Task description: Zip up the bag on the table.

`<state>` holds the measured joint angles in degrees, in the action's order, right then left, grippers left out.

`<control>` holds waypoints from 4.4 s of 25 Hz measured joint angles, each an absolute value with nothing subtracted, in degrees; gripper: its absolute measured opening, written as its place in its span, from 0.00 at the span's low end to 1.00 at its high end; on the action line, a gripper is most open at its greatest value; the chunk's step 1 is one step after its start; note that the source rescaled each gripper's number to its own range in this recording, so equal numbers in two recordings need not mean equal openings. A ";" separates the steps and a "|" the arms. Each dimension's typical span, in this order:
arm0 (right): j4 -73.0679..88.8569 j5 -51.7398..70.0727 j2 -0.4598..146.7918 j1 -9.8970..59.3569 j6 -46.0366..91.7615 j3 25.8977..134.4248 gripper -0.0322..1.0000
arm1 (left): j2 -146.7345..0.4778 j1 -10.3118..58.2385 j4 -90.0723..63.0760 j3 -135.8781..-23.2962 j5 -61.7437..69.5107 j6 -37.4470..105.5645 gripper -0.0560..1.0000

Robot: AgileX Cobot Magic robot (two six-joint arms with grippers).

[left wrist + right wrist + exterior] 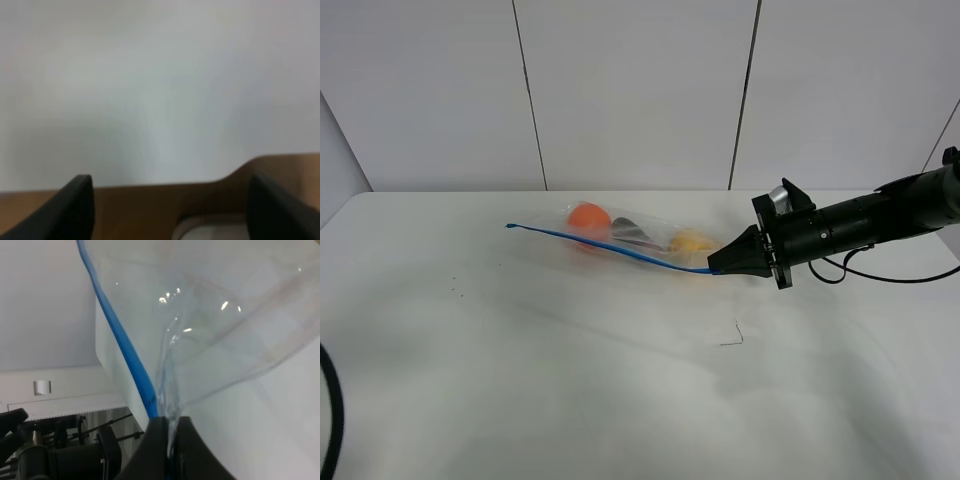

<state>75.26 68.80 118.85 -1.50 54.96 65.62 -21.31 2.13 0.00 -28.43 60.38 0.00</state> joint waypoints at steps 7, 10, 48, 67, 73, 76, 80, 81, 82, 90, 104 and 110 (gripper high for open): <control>75.25 68.80 118.85 -1.50 54.96 65.62 0.03 | -10.67 2.13 0.00 -28.19 60.14 0.30 0.98; 75.25 68.80 118.85 -1.50 54.96 65.62 0.03 | -5.76 2.13 -0.42 -28.19 60.09 0.30 0.98; 11.65 69.32 112.72 1.01 9.08 94.63 0.97 | 0.31 2.13 -0.82 -28.19 60.09 0.63 0.98; 9.70 69.39 74.77 1.08 8.17 54.80 0.96 | 0.35 2.13 -0.82 -28.19 60.09 0.63 0.98; 9.12 67.14 58.82 1.08 8.04 42.98 0.96 | 0.35 2.13 -0.82 -28.19 60.09 0.69 0.98; 9.06 64.10 50.58 1.08 8.04 37.52 0.95 | 0.35 2.13 -0.82 -28.19 60.09 0.69 0.98; 8.98 59.19 39.80 1.08 8.04 31.53 0.95 | 0.35 2.13 -0.82 -28.19 60.09 0.69 0.98; 8.96 58.85 37.17 1.08 8.04 30.17 0.95 | 0.35 2.13 -0.82 -28.19 60.09 0.69 0.98; 8.79 58.94 35.17 1.08 8.04 29.26 0.95 | 0.35 2.13 -0.82 -28.19 60.09 0.69 0.98; 8.59 59.01 19.67 1.08 8.04 28.36 0.95 | 0.35 2.13 -0.82 -28.19 60.09 0.69 0.98; 8.43 59.07 -0.18 1.13 8.04 28.30 0.95 | 0.42 2.13 -0.77 -28.19 60.09 0.69 0.98; 8.43 59.07 -0.18 1.13 8.04 28.30 0.95 | 0.42 2.13 -0.77 -28.19 60.09 0.69 0.98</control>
<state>8.43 59.07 -0.18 1.13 8.04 28.30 0.42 2.13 -0.77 -28.19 60.09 0.69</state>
